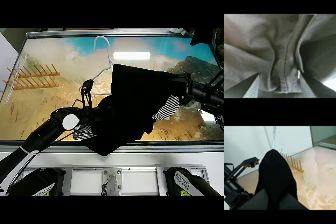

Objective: Fold the clothes and pants, and hang the long-sleeved shirts on hangers.

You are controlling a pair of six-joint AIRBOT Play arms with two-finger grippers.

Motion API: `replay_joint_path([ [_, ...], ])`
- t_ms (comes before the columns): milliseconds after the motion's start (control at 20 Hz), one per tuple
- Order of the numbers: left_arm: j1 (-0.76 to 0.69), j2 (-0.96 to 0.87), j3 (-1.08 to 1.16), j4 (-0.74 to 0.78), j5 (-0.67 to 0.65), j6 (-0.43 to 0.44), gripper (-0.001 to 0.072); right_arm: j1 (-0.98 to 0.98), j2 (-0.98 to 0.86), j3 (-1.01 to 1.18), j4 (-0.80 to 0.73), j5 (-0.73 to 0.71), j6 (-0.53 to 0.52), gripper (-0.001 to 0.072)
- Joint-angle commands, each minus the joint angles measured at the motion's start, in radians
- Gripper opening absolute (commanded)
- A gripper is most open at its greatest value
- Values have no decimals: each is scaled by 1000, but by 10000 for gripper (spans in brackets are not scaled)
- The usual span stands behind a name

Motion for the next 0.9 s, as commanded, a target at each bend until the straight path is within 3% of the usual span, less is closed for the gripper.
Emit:
replay_joint_path([
  [0, -1, -46, 45, -2, -55, -6, 499, 0, -2, 1, 0, 1, 0, 25],
  [150, -1, -79, 61, -3, -127, -6, 498, 0, -2, 1, 0, 0, 0, 25],
  [200, -1, -82, 61, -3, -137, -6, 474, 0, -2, 1, -1, 0, 0, 25],
  [250, -9, -82, 61, 1, -139, -6, 359, 0, -2, 1, -1, 0, 0, 25],
  [350, -37, -83, 61, 7, -121, -6, 337, 0, -2, 1, -1, 0, 0, 25],
  [400, -52, -83, 61, 14, -111, -4, 125, 0, -2, 1, 0, 0, 0, 25],
  [450, -64, -83, 61, 37, -101, -4, 16, 0, -2, 1, 0, 0, 0, 25],
  [700, 8, -6, 61, 90, -171, -6, 16, -2, 12, 1, 0, -21, 37, 24],
  [850, 104, 98, 61, 187, -309, -6, 16, -2, 29, 1, 0, -29, 63, 24],
])
